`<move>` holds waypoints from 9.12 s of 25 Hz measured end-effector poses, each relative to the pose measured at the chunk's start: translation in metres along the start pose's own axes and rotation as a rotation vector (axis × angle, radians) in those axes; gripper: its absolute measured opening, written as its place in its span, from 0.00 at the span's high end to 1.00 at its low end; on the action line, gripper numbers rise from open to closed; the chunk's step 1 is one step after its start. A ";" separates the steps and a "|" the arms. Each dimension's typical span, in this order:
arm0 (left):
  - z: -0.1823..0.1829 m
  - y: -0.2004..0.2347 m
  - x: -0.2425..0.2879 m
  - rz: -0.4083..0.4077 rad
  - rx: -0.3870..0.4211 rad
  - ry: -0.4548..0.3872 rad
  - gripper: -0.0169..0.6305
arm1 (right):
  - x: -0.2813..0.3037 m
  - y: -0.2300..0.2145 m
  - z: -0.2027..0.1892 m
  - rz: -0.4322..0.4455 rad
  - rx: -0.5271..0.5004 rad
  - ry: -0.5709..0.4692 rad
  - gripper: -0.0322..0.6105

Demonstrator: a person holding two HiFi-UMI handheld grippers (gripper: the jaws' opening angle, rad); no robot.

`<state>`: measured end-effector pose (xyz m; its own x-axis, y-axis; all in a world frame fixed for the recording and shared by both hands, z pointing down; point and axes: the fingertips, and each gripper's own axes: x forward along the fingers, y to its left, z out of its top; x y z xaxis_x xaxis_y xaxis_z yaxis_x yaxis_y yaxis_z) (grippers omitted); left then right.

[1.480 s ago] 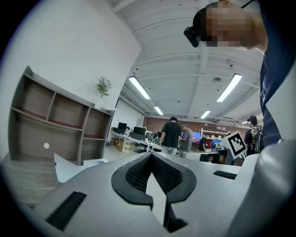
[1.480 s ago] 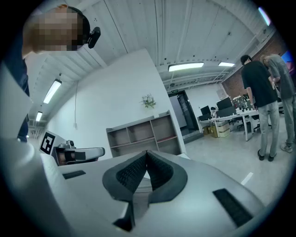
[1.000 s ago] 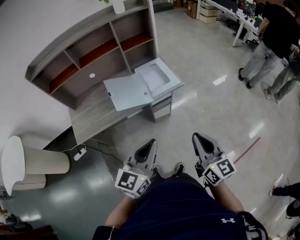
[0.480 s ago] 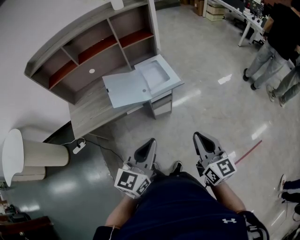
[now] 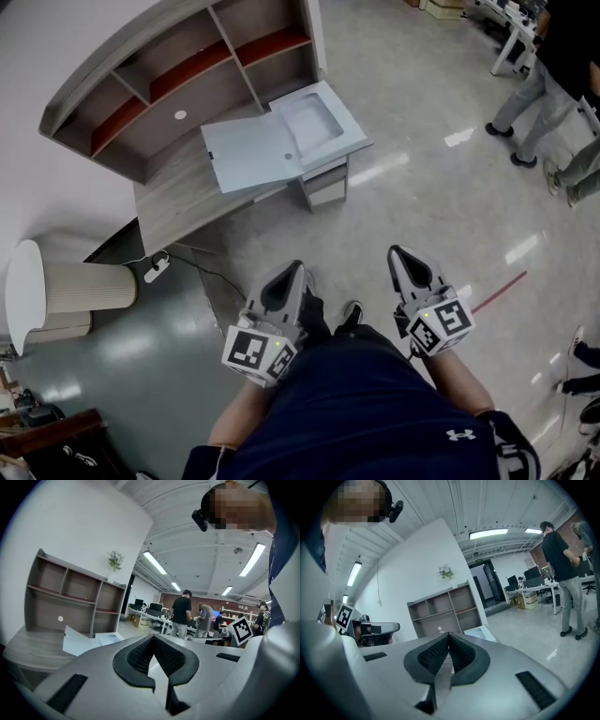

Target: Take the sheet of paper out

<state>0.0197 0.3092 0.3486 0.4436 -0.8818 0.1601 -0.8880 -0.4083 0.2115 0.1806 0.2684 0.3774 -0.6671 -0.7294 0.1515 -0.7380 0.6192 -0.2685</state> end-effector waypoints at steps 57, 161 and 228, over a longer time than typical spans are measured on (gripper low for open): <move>0.044 0.250 0.298 0.024 -0.221 0.097 0.95 | 0.303 -0.153 0.071 -0.070 0.071 0.078 0.93; -0.215 0.398 0.404 0.150 -0.916 0.653 0.95 | 0.408 -0.219 0.003 -0.188 0.033 0.215 0.93; 0.043 0.295 0.312 -0.232 -0.783 0.231 0.95 | 0.370 -0.166 0.089 -0.133 0.058 0.035 0.93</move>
<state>-0.1087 -0.0966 0.4195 0.6931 -0.6910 0.2052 -0.4694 -0.2167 0.8560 0.0653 -0.1300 0.3933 -0.5675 -0.7928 0.2222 -0.8138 0.4991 -0.2977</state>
